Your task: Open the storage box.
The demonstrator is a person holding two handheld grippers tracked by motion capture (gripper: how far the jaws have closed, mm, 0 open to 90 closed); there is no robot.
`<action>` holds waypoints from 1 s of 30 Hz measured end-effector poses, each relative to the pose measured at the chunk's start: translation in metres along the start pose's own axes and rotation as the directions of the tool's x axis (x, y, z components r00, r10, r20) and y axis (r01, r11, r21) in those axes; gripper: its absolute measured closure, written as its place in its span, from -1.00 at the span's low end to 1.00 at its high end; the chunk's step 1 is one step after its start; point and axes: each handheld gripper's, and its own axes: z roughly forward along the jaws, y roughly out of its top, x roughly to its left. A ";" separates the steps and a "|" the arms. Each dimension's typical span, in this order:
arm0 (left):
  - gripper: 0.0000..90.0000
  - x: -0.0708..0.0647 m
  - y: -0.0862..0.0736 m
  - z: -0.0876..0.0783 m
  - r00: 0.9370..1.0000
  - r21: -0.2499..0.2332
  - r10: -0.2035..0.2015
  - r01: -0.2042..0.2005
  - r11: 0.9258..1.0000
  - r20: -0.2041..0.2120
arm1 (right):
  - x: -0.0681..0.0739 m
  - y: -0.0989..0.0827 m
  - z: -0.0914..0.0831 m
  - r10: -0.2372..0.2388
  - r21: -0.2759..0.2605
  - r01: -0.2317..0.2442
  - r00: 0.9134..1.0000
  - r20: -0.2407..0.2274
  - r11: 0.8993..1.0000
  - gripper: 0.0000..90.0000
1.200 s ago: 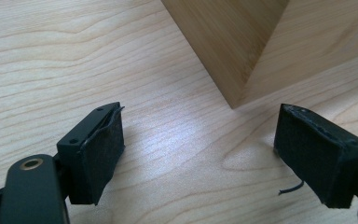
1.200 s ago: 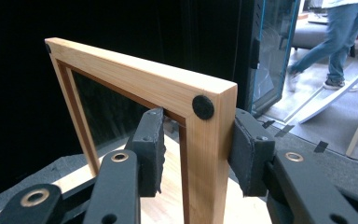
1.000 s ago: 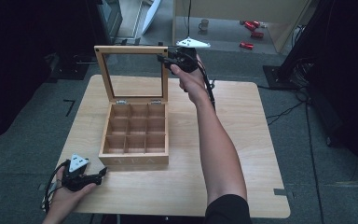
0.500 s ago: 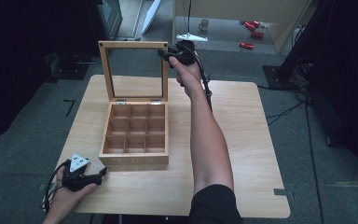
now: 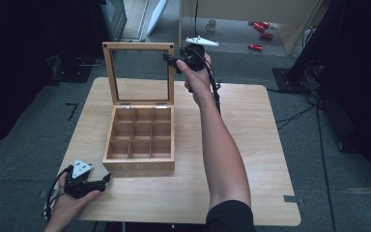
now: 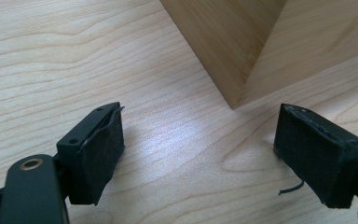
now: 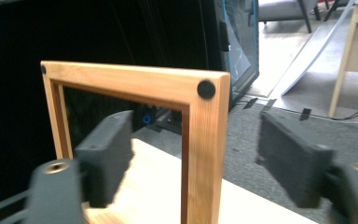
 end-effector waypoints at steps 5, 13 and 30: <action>-0.64 0.000 0.000 0.000 1.000 0.000 -0.002 0.002 1.000 0.000 | 0.007 -0.010 -0.028 -0.036 0.011 0.036 0.999 0.030 0.999 -0.74; -0.67 0.000 0.000 0.000 1.000 0.002 0.005 -0.005 1.000 0.005 | 0.011 -0.033 -0.076 -0.067 0.024 0.066 0.996 0.058 0.998 -0.95; -0.74 -0.002 -0.001 0.000 1.000 0.006 0.012 -0.012 1.000 0.010 | 0.007 -0.097 -0.159 -0.058 0.029 0.055 0.988 0.142 0.998 -0.95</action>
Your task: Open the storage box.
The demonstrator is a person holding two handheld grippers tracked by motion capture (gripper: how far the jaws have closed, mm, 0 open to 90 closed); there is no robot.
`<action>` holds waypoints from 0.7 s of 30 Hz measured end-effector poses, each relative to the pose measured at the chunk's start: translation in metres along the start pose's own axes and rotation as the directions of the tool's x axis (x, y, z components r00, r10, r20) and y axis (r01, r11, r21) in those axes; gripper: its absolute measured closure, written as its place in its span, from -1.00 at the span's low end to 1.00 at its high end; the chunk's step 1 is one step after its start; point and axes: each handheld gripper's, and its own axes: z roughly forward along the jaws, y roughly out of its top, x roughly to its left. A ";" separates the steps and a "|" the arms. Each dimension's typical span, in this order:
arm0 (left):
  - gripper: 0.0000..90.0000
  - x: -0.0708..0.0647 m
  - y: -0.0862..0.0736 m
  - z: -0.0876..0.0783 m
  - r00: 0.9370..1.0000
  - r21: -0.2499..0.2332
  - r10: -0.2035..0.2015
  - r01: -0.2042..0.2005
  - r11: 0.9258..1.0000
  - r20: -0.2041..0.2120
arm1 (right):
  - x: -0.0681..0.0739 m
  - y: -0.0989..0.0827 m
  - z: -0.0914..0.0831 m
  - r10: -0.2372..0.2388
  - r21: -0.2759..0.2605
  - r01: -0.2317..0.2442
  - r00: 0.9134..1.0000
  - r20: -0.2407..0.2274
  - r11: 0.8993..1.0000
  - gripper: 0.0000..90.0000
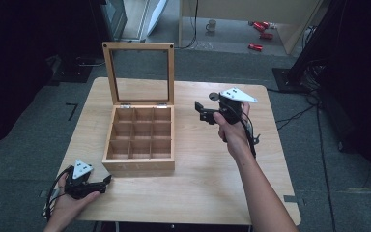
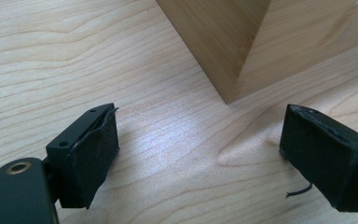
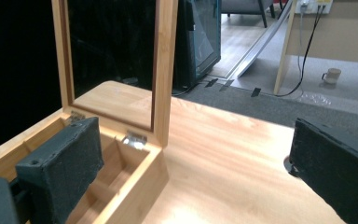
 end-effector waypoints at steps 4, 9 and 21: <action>-0.74 0.000 0.000 0.000 1.000 0.000 0.002 -0.002 1.000 -0.001 | -0.004 -0.011 -0.019 -0.004 -0.002 0.004 1.000 0.010 1.000 -0.95; -0.74 0.000 0.000 0.000 1.000 -0.001 0.001 -0.001 1.000 -0.001 | -0.009 -0.026 -0.037 -0.009 0.012 0.008 1.000 0.023 1.000 -0.95; -0.74 0.000 0.000 0.000 1.000 0.000 0.000 0.000 1.000 0.000 | -0.021 -0.075 -0.086 0.039 0.045 -0.041 0.997 0.062 0.998 -0.95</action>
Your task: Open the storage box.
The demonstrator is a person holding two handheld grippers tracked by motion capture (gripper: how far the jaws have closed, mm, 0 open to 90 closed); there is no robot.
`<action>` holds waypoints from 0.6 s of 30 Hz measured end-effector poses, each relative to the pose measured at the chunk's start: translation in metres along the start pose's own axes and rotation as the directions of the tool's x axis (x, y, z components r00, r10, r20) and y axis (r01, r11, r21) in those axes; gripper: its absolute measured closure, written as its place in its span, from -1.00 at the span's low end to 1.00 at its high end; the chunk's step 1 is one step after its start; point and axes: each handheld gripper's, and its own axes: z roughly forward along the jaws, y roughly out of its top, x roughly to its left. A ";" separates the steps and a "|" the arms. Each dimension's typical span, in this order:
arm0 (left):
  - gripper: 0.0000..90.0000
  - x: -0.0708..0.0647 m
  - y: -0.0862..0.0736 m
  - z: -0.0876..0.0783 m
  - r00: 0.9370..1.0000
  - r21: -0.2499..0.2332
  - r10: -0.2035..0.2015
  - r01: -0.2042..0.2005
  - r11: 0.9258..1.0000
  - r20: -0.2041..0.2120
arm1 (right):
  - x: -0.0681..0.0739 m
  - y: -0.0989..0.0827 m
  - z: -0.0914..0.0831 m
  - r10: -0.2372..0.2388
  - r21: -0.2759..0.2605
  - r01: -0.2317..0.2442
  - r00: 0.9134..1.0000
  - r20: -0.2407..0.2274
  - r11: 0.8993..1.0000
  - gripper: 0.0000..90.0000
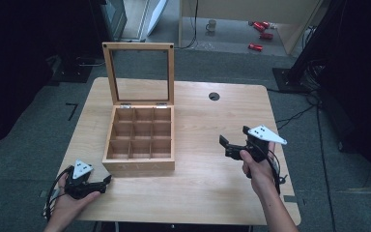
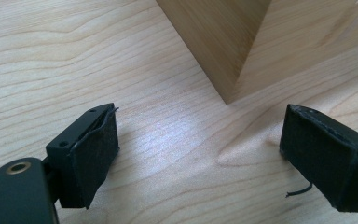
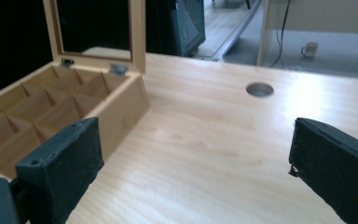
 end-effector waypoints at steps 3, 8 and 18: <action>-0.74 0.000 0.000 0.000 1.000 0.000 0.000 0.000 1.000 0.000 | -0.005 -0.011 -0.007 0.001 0.014 -0.001 1.000 0.017 1.000 -0.95; -0.73 0.000 0.000 0.000 1.000 -0.001 -0.001 0.001 1.000 -0.001 | -0.014 -0.029 -0.018 -0.019 0.031 0.017 0.998 0.064 0.999 -0.95; -0.73 0.000 0.000 0.000 1.000 0.000 -0.002 0.002 1.000 -0.002 | -0.040 -0.077 -0.032 -0.033 0.124 0.013 0.986 0.161 0.992 -0.95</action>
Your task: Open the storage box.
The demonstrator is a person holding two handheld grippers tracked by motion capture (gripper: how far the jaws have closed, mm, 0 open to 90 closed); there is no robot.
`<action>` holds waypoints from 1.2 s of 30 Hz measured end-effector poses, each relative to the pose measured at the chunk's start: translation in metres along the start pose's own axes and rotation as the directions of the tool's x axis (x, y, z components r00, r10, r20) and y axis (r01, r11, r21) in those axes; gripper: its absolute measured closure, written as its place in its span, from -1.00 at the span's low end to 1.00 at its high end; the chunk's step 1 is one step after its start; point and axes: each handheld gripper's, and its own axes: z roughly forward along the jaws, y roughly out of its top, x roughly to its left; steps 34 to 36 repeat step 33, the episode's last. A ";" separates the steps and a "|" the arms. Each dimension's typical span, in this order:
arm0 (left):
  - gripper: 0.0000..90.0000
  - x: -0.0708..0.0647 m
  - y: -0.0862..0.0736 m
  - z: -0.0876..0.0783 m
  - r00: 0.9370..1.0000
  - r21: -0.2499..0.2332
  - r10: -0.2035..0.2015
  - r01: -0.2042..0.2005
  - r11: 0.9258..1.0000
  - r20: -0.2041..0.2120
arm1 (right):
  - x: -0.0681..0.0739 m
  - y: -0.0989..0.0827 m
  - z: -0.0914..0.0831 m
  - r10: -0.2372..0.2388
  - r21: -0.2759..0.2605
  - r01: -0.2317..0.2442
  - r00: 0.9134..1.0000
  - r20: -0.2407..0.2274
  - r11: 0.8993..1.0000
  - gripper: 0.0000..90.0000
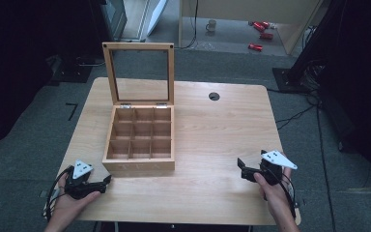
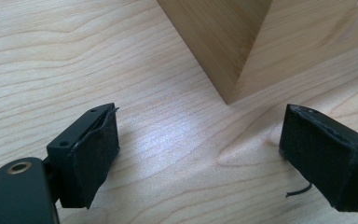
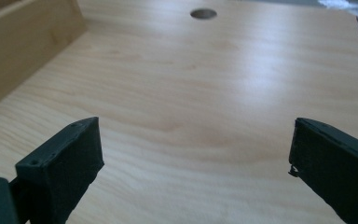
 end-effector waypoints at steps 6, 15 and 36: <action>-0.73 0.000 0.000 0.000 1.000 0.000 -0.002 0.002 1.000 -0.001 | -0.017 -0.030 -0.005 0.021 0.094 -0.028 0.997 0.068 0.995 -0.94; -0.73 0.000 0.000 0.000 1.000 -0.001 -0.005 0.005 1.000 -0.004 | -0.032 -0.056 -0.005 0.035 0.221 -0.070 0.987 0.157 0.973 -0.92; -0.71 -0.001 0.000 0.000 0.999 -0.002 -0.024 0.024 1.000 -0.024 | -0.031 -0.056 -0.004 0.020 0.230 -0.051 0.991 0.135 0.972 -0.94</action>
